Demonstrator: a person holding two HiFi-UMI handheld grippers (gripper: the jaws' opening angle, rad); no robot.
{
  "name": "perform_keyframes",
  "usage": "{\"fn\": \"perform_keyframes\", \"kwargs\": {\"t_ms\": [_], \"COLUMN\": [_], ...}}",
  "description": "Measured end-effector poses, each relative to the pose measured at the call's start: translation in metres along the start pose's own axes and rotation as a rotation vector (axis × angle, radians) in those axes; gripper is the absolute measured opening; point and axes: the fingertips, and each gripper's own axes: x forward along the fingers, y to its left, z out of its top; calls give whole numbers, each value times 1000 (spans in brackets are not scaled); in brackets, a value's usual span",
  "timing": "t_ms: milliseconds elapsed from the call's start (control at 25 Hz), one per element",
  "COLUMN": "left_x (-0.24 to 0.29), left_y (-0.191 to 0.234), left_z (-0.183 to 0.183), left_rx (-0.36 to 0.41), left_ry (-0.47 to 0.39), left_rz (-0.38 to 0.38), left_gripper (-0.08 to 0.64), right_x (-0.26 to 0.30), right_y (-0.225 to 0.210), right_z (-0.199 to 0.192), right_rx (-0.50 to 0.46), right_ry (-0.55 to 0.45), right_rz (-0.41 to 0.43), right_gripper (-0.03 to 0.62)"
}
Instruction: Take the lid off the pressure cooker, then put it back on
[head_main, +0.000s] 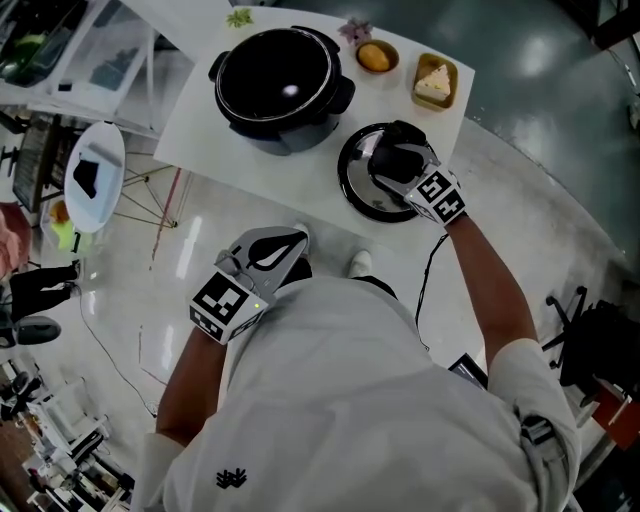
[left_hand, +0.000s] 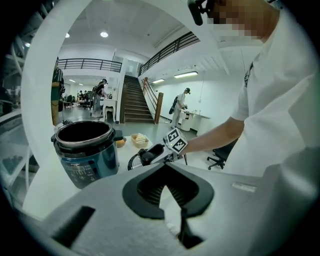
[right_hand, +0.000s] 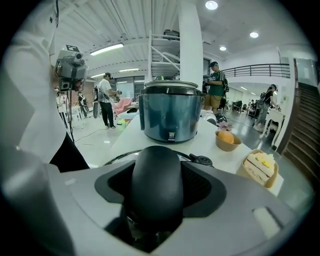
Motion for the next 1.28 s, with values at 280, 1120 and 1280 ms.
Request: {"fn": "perform_keyframes", "kwargs": {"t_ms": [280,1120,1280], "left_x": [7,16,20], "left_y": [0,-8,-17], "left_z": [-1,5,11], "left_rx": [-9,35,45], "left_ry": [12,16,5], "left_rz": [-15,-62,-83], "left_gripper": [7,8,8], "right_x": [3,-18,-35], "right_y": [2,5,8], "right_z": [-8,-3,3], "right_rx": [-29,-35,-45], "right_ry": [-4,-62,-81], "right_rz": [-15,-56,-69], "right_gripper": [293,322,318]}}
